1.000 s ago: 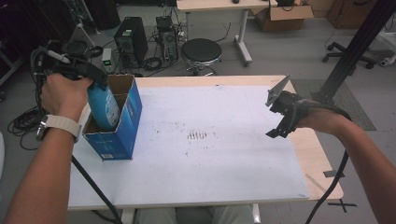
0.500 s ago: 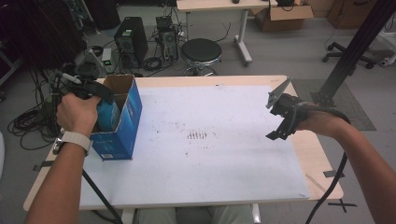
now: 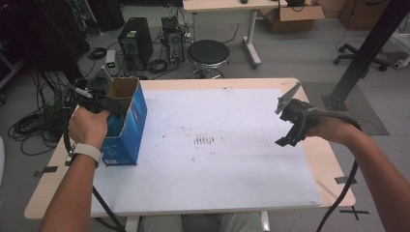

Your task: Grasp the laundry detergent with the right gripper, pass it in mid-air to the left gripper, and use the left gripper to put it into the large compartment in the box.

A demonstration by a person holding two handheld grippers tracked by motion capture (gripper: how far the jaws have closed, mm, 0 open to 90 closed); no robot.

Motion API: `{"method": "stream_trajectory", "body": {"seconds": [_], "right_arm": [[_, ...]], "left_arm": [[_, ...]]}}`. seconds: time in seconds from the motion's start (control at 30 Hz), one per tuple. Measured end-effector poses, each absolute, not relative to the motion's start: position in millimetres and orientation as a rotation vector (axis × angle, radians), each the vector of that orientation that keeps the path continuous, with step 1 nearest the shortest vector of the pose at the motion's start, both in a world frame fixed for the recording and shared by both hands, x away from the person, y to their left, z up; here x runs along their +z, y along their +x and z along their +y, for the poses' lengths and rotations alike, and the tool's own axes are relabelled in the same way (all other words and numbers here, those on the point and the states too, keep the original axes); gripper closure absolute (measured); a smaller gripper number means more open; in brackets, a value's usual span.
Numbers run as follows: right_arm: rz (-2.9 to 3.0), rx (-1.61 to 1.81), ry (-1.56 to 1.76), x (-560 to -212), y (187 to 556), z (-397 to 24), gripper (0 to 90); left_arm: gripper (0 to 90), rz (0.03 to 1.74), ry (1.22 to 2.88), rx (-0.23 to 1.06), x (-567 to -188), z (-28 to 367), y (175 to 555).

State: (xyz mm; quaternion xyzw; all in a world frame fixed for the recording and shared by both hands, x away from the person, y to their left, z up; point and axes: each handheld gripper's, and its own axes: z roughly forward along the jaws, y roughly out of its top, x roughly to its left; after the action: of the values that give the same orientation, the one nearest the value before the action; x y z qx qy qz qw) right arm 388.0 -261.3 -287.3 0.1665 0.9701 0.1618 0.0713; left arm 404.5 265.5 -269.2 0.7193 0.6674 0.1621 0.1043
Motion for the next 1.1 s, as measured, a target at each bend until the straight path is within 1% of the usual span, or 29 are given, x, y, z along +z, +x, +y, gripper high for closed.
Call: {"method": "stream_trajectory", "body": {"seconds": [0.27, 0.8, 0.93, 1.1], "right_arm": [[2.920, 0.483, 0.510, -289.9, 388.1, -261.4, 5.9], [2.917, 0.486, 0.531, -291.8, 386.9, -261.5, 6.0], [2.917, 0.487, 0.532, -291.5, 386.3, -261.3, 6.0], [2.918, 0.482, 0.531, -291.7, 385.1, -261.4, 6.1]], "left_arm": [[38.1, 1.967, 2.143, 0.488, -279.2, 265.4, 405.1], [37.5, 1.965, 2.129, 0.459, -279.3, 270.0, 406.0], [35.9, 1.965, 2.119, 0.433, -277.1, 271.7, 406.1], [31.3, 1.965, 2.115, 0.429, -274.8, 271.8, 405.4]]}}
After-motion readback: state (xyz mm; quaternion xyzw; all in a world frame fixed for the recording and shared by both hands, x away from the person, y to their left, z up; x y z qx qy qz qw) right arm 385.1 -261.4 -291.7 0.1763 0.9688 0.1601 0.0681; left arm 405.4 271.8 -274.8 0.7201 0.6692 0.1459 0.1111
